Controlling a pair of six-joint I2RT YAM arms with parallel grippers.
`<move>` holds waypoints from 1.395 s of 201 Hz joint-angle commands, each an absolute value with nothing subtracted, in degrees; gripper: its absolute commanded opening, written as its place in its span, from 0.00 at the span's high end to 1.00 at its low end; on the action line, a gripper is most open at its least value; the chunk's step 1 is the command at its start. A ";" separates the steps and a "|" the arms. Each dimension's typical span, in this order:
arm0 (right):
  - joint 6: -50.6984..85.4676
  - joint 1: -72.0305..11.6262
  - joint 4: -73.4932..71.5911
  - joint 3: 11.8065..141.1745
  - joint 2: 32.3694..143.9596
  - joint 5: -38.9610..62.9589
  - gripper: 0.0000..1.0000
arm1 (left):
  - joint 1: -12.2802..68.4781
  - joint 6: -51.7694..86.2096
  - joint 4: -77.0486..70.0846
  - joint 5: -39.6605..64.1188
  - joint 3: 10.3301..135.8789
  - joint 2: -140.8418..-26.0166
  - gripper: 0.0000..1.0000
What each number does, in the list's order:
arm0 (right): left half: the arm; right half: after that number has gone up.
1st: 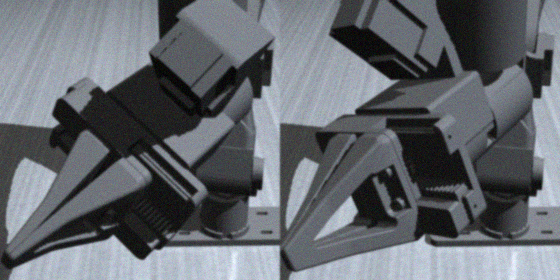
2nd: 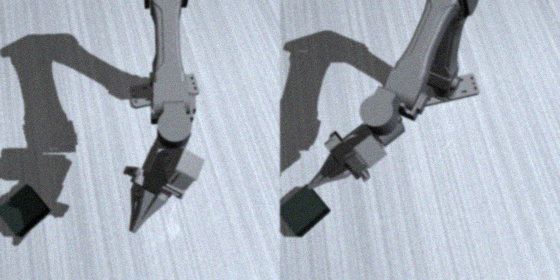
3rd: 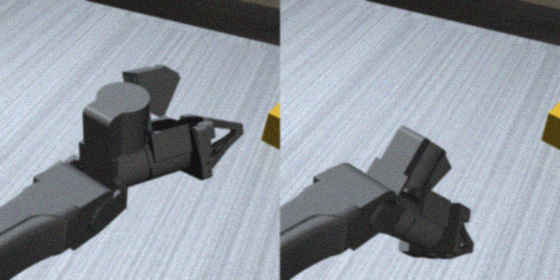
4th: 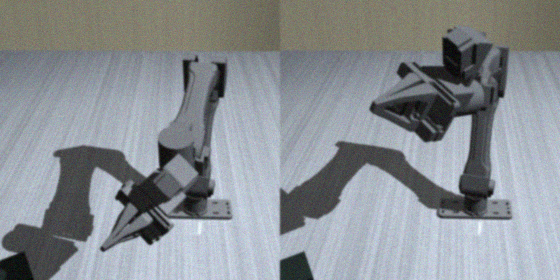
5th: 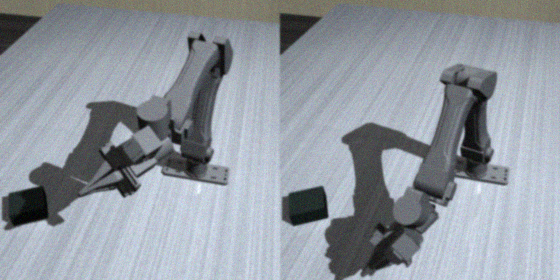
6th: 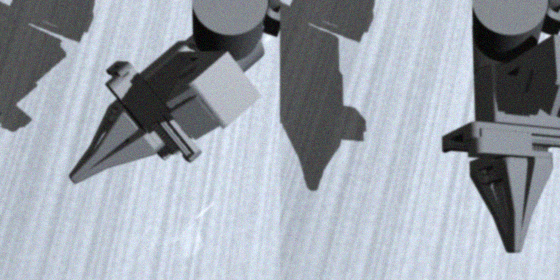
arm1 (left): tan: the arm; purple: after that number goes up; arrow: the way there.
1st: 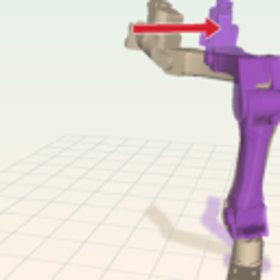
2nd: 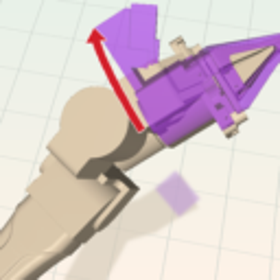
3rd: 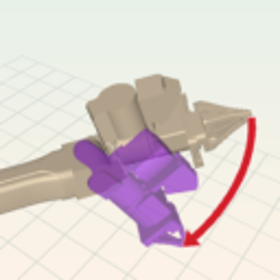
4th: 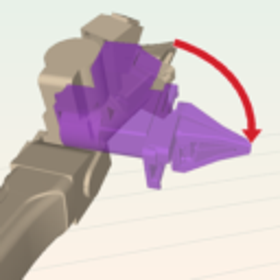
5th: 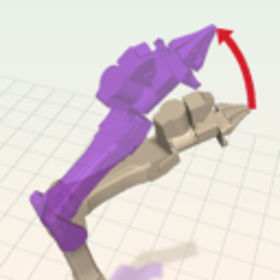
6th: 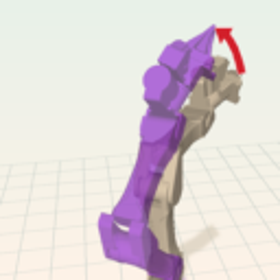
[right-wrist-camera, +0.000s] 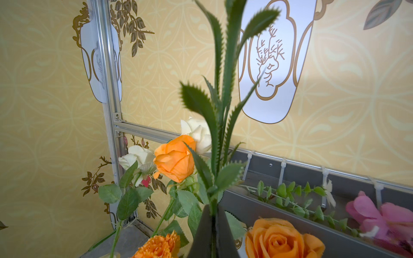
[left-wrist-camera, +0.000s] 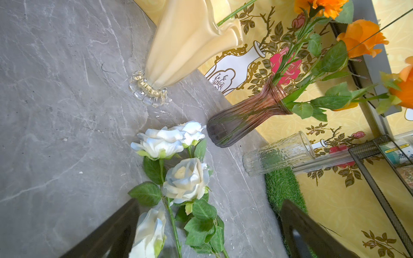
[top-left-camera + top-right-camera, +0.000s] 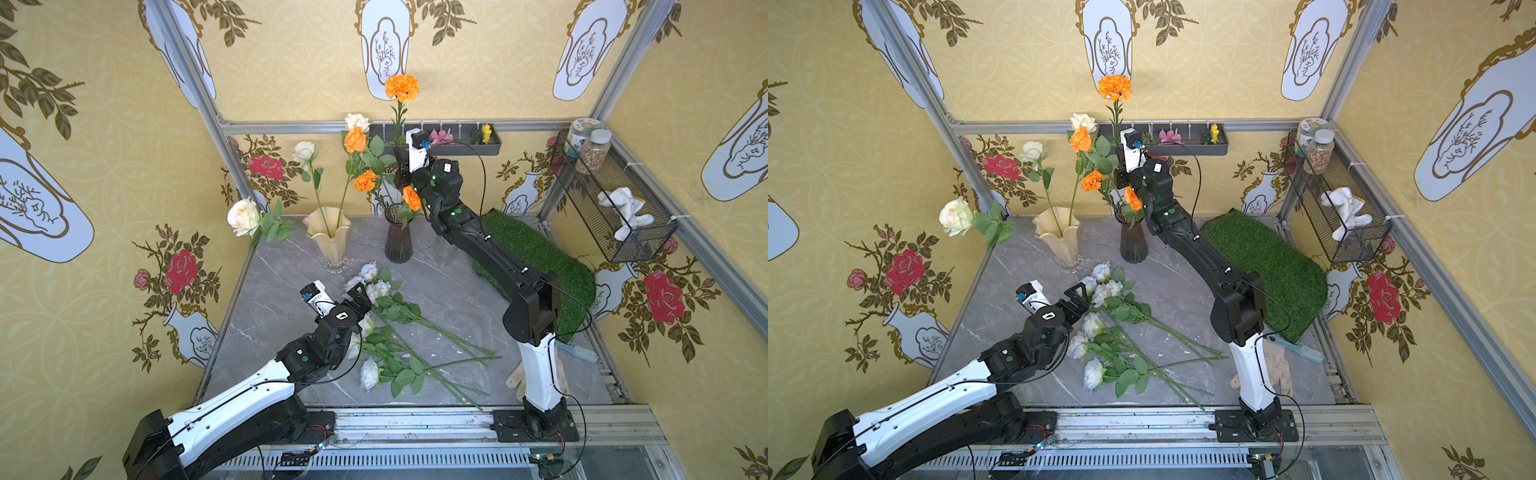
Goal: Arrange the flowers in different vases according to their colors
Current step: Insert the flower into the vase.
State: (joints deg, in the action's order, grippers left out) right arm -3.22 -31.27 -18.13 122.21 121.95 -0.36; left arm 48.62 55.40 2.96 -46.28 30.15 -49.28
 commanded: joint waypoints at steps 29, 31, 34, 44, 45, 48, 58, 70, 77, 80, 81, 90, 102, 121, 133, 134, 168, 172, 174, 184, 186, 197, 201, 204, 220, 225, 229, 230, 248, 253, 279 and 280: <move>-4.13 -31.20 -22.47 120.05 123.20 -0.79 1.00 | 48.43 54.40 1.57 -46.44 30.49 -49.66 0.00; -4.13 -31.18 -22.47 119.84 123.15 -0.79 1.00 | 48.41 54.38 1.54 -46.41 30.50 -49.66 0.00; -4.17 -31.13 -22.62 119.57 123.07 -0.75 1.00 | 48.42 54.35 1.58 -46.42 30.50 -49.75 0.00; -3.95 -31.11 -23.07 118.83 122.75 -1.01 1.00 | 48.36 54.32 1.56 -46.36 30.56 -49.83 0.00; -3.95 -31.11 -23.09 118.74 122.72 -1.08 1.00 | 48.35 54.32 1.53 -46.38 30.57 -49.88 0.00; -3.88 -31.11 -23.23 118.41 122.65 -1.26 0.96 | 48.30 54.32 1.53 -46.33 30.60 -49.87 0.00; -3.51 -30.98 -23.74 117.67 122.27 -1.78 0.80 | 48.34 54.23 1.56 -46.32 30.67 -50.05 0.00; -2.91 -30.81 -24.27 116.70 121.65 -2.21 0.65 | 48.32 54.23 1.59 -46.28 30.87 -50.26 0.00; -2.38 -30.76 -24.25 116.55 121.27 -2.39 0.55 | 48.34 54.14 1.60 -46.23 30.85 -50.32 0.00; -2.15 -30.72 -24.18 116.41 121.07 -2.52 0.49 | 48.34 54.14 1.58 -46.19 30.85 -50.37 0.00; -2.09 -30.74 -24.22 116.35 121.05 -2.53 0.47 | 48.34 54.14 1.63 -46.21 30.85 -50.36 0.00; -1.70 -30.69 -24.21 116.06 120.37 -2.62 0.34 | 48.25 54.13 1.64 -46.16 30.86 -50.36 0.00; -1.58 -30.76 -23.75 116.06 119.60 -2.70 0.24 | 48.18 54.14 1.61 -46.23 30.93 -50.45 0.00; -1.58 -30.75 -22.00 116.69 118.25 -2.81 0.20 | 48.25 54.14 1.65 -46.07 31.01 -50.49 0.00; -1.58 -30.71 -20.41 116.92 116.95 -2.75 0.19 | 48.21 54.14 1.73 -46.06 31.03 -50.62 0.00; -1.58 -30.74 -20.27 116.97 116.95 -2.78 0.19 | 48.19 54.14 1.74 -46.14 31.03 -50.62 0.00; -1.19 -30.76 -14.40 118.41 112.31 -2.81 0.18 | 48.20 54.05 1.81 -45.81 31.20 -50.60 0.00; -1.00 -30.76 -13.52 118.63 111.55 -2.79 0.18 | 48.24 54.05 1.85 -45.78 31.20 -50.62 0.00; -0.87 -30.76 -12.94 118.80 111.23 -2.76 0.18 | 48.25 54.05 1.91 -45.75 31.20 -50.62 0.00; -0.14 -30.76 -9.96 119.40 109.34 -2.70 0.18 | 48.25 54.07 1.90 -45.63 31.20 -50.55 0.00; 0.08 -30.76 -9.13 119.57 108.94 -2.67 0.18 | 48.25 54.12 1.93 -45.62 31.20 -50.54 0.00; 1.18 -30.67 -4.73 119.92 106.64 -2.66 0.18 | 48.25 54.18 1.99 -45.56 31.17 -50.39 0.00; 1.76 -30.67 -3.03 119.76 105.57 -2.56 0.18 | 48.25 54.23 2.09 -45.53 31.12 -50.32 0.00; 2.15 -30.65 -1.75 119.55 104.68 -2.40 0.18 | 48.19 54.31 2.12 -45.53 31.11 -50.24 0.00; 4.34 -30.60 5.48 117.01 99.49 -0.81 0.19 | 48.21 54.62 2.34 -45.35 30.77 -49.55 0.00; 5.19 -30.63 7.92 115.76 97.71 -0.38 0.19 | 48.25 54.73 2.46 -45.31 30.55 -49.22 0.00; 5.73 -30.69 9.76 114.65 96.20 0.15 0.20 | 48.25 54.84 2.41 -45.27 30.38 -48.93 0.00; 5.90 -30.68 10.33 114.50 95.87 0.34 0.20 | 48.25 54.88 2.44 -45.22 30.31 -48.86 0.00; 9.55 -30.76 19.95 109.15 89.17 1.98 0.23 | 48.21 55.49 2.42 -45.20 29.33 -47.27 0.00; 10.87 -30.74 22.41 107.36 87.24 2.38 0.23 | 48.18 55.69 2.46 -45.12 28.98 -46.72 0.00; 15.28 -30.71 33.03 96.01 77.66 5.87 0.27 | 48.25 57.09 3.15 -44.96 27.65 -44.01 0.00; 15.37 -30.74 33.39 95.47 77.33 6.10 0.27 | 48.25 57.15 3.16 -44.98 27.58 -43.89 0.00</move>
